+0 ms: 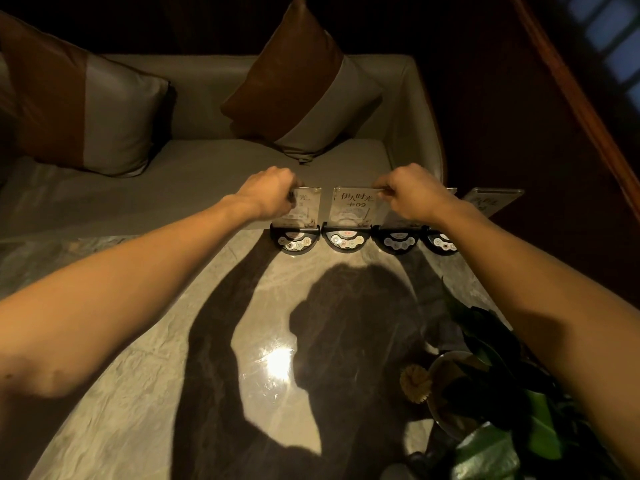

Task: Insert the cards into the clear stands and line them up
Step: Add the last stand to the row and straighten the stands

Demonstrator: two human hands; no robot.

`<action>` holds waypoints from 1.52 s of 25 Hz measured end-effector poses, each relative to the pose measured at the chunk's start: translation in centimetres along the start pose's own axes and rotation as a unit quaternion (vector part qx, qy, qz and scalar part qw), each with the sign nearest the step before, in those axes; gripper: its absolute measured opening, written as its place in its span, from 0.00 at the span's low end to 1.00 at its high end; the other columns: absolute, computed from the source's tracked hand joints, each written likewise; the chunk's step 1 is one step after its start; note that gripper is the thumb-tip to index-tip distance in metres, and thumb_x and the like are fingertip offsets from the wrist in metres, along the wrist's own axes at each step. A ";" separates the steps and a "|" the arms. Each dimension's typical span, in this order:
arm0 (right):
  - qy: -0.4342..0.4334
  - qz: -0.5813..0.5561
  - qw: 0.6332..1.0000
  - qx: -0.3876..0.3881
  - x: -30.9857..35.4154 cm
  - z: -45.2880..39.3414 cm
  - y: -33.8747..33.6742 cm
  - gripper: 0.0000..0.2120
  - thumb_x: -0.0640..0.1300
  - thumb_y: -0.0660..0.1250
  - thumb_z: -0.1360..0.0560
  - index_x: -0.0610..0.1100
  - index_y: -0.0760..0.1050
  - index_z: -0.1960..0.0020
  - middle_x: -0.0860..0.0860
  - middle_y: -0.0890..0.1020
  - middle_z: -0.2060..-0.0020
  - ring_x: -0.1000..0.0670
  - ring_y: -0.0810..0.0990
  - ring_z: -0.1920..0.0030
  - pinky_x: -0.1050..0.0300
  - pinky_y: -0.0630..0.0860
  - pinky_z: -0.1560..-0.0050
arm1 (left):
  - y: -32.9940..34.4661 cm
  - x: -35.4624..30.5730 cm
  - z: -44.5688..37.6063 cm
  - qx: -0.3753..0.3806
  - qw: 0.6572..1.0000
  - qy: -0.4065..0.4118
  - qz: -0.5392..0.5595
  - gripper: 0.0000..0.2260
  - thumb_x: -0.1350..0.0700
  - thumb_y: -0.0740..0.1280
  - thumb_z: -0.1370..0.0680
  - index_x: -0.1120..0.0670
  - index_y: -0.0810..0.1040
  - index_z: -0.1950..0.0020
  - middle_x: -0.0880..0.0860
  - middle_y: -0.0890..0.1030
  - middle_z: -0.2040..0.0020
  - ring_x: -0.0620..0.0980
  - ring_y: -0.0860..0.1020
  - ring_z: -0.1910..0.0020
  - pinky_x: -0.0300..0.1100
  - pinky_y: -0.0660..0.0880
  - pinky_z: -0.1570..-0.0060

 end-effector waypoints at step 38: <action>0.005 -0.041 0.999 -0.031 -0.9 0.6 1.4 0.12 0.43 0.65 0.20 0.48 0.80 0.38 0.48 0.85 0.48 0.50 0.82 0.48 0.64 0.72 0.57 | -0.5 -5.3 -1.6 -0.071 0.983 0.143 0.091 0.09 0.54 0.73 0.22 0.55 0.86 0.43 0.52 0.87 0.49 0.41 0.80 0.54 0.32 0.69 0.55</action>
Point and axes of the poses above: each hand's wrist, its own z-axis away from the middle knuckle, its own y-axis out of the palm, x = y × z, the point moved 5 cm from there along -z, towards the middle knuckle
